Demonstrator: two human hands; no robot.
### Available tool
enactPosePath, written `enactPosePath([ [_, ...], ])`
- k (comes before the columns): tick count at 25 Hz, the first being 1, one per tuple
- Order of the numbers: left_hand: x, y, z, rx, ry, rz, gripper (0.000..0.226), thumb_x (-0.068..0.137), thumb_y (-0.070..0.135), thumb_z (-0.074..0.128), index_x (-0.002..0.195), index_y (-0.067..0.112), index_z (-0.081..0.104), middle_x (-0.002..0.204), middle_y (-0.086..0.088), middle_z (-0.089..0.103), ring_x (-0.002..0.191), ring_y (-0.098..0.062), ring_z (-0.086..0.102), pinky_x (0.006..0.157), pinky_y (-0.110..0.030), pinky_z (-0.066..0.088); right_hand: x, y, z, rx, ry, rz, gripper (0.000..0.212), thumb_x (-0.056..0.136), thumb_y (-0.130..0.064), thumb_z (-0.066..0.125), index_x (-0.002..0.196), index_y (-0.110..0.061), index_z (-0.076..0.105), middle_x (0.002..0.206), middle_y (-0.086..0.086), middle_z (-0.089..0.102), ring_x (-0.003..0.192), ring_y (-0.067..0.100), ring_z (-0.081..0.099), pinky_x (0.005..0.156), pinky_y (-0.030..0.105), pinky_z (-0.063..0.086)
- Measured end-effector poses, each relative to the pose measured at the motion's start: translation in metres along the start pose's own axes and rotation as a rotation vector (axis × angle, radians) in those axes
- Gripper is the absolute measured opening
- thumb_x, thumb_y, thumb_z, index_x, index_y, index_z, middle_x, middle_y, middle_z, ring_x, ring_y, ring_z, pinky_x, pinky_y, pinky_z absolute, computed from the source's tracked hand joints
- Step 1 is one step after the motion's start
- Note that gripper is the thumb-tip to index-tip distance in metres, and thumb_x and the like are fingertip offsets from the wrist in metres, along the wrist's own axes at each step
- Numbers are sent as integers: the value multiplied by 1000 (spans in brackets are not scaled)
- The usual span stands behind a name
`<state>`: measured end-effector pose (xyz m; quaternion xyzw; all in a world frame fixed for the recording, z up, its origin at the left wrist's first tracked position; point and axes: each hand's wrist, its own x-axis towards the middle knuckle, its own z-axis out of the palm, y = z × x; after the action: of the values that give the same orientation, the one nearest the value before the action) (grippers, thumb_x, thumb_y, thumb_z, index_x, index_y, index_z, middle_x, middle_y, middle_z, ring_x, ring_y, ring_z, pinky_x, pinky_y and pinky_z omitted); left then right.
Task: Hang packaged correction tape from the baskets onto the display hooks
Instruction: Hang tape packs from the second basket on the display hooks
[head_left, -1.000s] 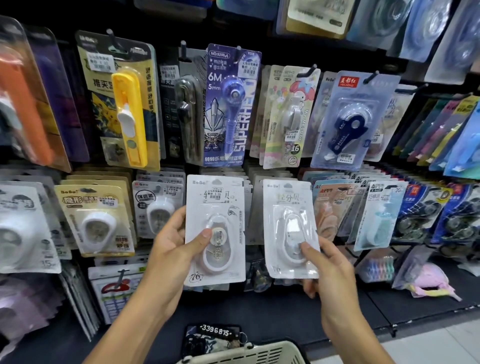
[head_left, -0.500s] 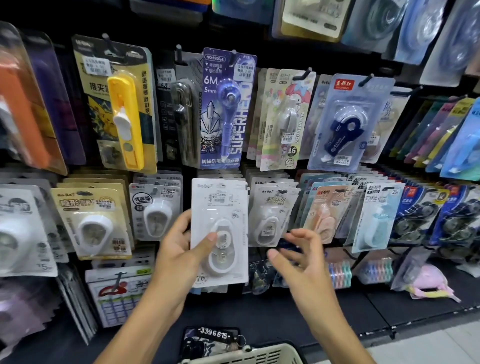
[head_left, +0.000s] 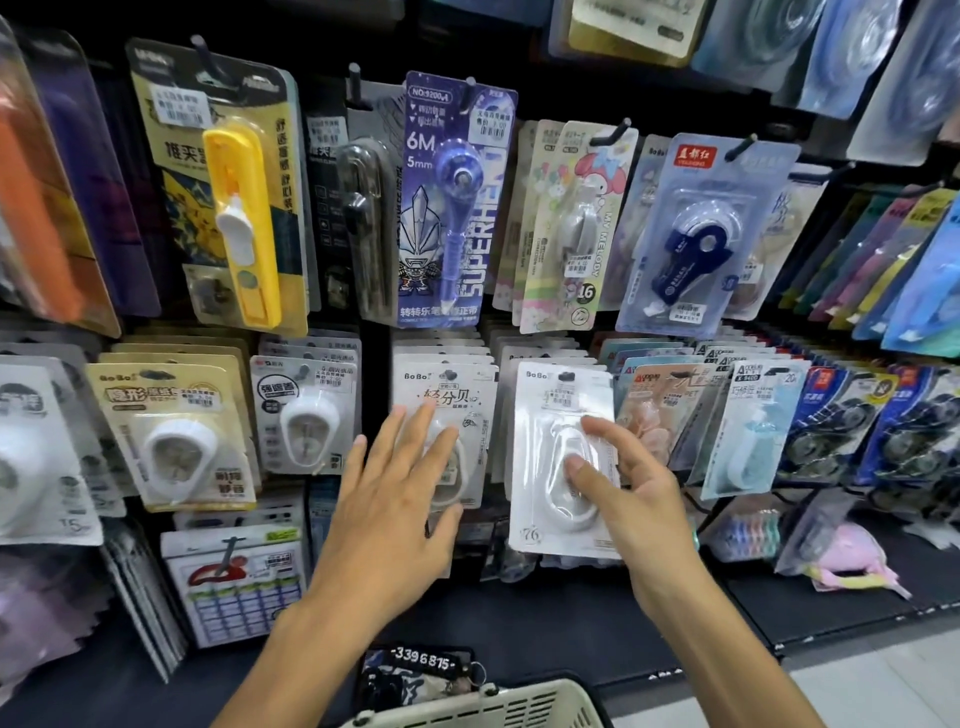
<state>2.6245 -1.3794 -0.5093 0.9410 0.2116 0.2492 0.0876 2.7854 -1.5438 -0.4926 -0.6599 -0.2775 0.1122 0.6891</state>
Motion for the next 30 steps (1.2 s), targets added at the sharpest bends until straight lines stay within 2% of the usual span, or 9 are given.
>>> enactPosePath([
  [3,0,-1,4,101,-43,21,78,102,50,40,160,35,-9,147,23,-51,138,-2,-48,114,-36,-30,11,-2,5,-257,-70,-75,33,93,-29,71,117,-51,64,128,-33,55,130,-3,47,105,28,40],
  [5,-1,-2,5,133,-47,18,80,101,50,41,160,34,-12,148,21,-51,138,-5,-48,115,-40,-29,9,5,5,-591,-13,-200,39,97,-37,63,134,-46,54,148,-19,39,144,9,33,110,27,32],
  [8,-1,-4,5,140,-52,15,83,101,49,41,155,35,-20,149,20,-51,138,-5,-49,113,-40,-31,-3,27,5,-1095,18,-552,47,102,-31,48,149,-27,43,165,-2,24,151,27,22,119,48,26],
  [10,-1,-3,5,135,-51,29,85,101,47,43,150,36,-26,151,18,-50,139,-7,-48,113,-40,-31,0,33,5,-1276,-94,-599,51,102,-27,45,152,-24,40,167,-4,19,152,33,19,117,56,29],
  [13,0,-1,6,133,-53,34,87,101,46,43,148,37,-30,153,16,-48,140,-8,-46,115,-41,-29,26,28,11,-1328,-225,-518,61,101,-19,45,159,-23,26,169,-8,-1,155,34,8,118,54,27],
  [16,1,0,7,143,-62,32,87,101,44,43,150,36,-29,152,16,-49,140,-9,-47,115,-41,-30,57,22,27,-1466,-296,-434,74,95,-14,45,161,-25,13,168,-6,-14,153,35,14,111,53,34],
  [26,-4,-9,11,83,-25,104,88,97,34,51,155,36,-15,160,17,-36,148,-8,-34,120,-40,-20,93,21,51,-1397,-357,-368,85,88,-9,51,160,-24,9,169,-2,-10,144,37,27,103,52,46],
  [28,-13,-11,18,104,48,146,84,94,30,52,161,32,1,168,10,-21,155,-13,-19,125,-41,-10,61,41,44,-1301,-324,-384,82,89,-8,51,160,-23,13,169,0,-10,149,33,22,109,50,42],
  [30,-33,-12,32,80,99,141,73,91,24,57,159,22,28,171,-2,13,156,-23,11,126,-46,11,9,77,33,-1168,-283,-392,71,94,-12,52,158,-23,23,170,0,3,147,26,26,110,43,41],
])
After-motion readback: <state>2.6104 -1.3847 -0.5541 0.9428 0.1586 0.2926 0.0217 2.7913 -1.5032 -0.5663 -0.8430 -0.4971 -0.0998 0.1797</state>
